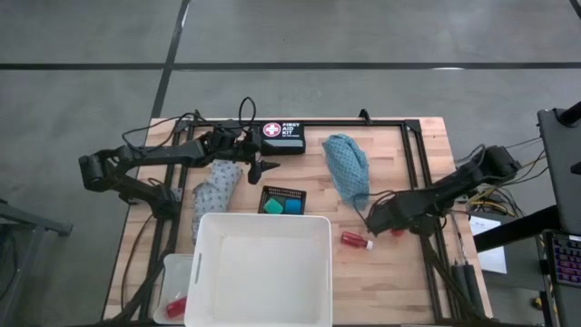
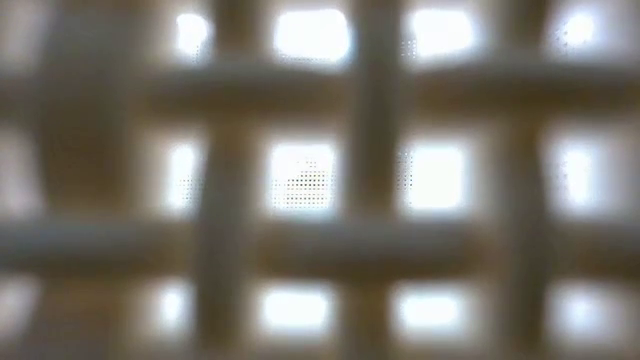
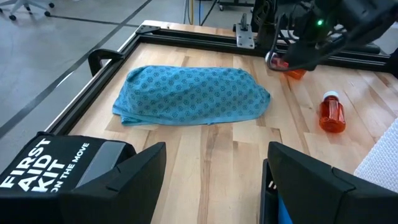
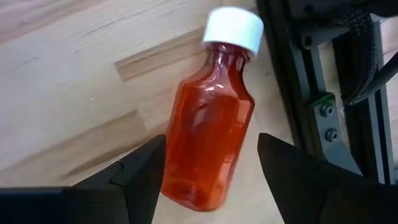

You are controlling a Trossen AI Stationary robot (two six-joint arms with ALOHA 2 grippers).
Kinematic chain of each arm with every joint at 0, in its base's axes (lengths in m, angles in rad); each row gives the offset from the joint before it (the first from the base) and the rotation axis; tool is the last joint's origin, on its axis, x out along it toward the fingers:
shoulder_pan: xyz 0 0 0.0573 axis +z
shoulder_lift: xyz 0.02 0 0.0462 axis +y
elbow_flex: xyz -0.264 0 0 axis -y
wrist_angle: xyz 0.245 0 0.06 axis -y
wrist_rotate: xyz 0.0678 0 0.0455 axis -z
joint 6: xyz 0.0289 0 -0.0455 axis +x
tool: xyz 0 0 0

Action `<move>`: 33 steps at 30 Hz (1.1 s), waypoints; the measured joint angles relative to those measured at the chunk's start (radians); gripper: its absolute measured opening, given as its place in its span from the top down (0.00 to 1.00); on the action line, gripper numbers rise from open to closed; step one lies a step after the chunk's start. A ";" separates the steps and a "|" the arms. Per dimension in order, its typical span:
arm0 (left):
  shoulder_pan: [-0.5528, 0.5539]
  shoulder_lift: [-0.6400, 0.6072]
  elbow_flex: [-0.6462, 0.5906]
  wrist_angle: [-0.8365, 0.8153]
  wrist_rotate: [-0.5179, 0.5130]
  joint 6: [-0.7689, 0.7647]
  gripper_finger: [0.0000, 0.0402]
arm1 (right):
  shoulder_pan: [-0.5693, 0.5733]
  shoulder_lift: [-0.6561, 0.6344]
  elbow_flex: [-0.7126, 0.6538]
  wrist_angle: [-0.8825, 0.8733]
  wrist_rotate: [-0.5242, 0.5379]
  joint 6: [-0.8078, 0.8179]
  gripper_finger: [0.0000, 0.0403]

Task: Pick & Place Medicine items
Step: Put the right red medicine bottle into the white bin

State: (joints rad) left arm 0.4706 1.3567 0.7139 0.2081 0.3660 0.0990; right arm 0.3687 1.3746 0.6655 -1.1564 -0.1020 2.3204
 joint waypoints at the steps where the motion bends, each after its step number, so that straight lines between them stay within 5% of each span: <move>1: 0.000 0.000 0.000 0.000 0.000 0.000 0.29 | 0.000 0.015 0.000 0.001 0.000 0.001 0.38; 33: 0.000 0.000 0.000 -0.005 0.000 0.000 0.29 | 0.000 0.084 -0.027 0.124 0.068 -0.002 0.53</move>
State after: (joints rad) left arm 0.4706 1.3571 0.7139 0.2028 0.3663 0.0990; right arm 0.3691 1.4590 0.6384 -1.0321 -0.0344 2.3184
